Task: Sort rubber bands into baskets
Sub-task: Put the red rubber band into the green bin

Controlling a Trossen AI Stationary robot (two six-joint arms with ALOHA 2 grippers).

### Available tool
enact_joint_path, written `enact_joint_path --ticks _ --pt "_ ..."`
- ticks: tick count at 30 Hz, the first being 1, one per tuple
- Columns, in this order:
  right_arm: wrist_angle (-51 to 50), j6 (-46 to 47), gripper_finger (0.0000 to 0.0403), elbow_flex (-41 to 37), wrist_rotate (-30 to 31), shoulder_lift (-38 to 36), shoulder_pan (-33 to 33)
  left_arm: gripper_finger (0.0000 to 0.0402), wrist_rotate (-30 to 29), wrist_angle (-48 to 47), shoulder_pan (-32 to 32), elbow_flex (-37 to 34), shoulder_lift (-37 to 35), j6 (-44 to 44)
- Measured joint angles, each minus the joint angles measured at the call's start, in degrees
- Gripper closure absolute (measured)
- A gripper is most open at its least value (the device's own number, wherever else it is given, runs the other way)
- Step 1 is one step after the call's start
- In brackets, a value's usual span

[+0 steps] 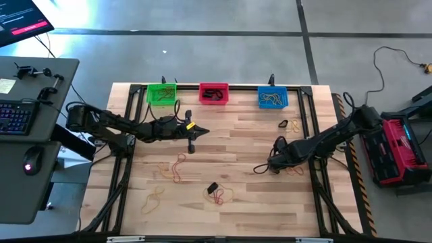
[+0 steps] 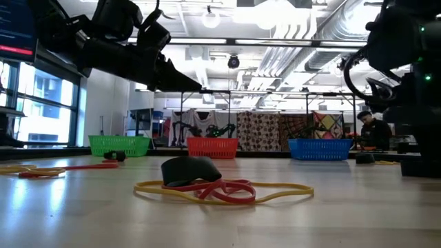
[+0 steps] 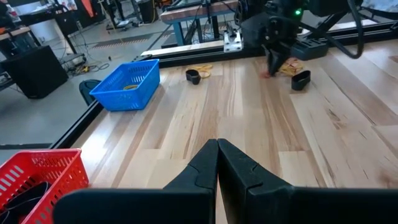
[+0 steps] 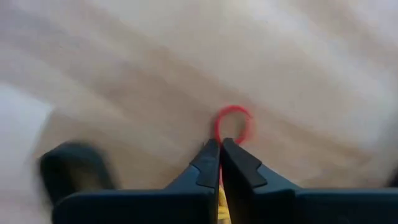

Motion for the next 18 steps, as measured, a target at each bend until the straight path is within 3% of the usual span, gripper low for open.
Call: enact_joint_path --ticks 7,18 --pt "-5.30 -1.69 0.0402 4.39 5.64 -0.06 -0.03 0.0401 0.04 0.02 0.04 0.00 0.00 -0.04" --pt "-5.37 -1.71 0.0403 5.28 12.40 -0.17 0.03 0.0401 0.07 -0.05 0.04 0.00 0.00 -0.03"
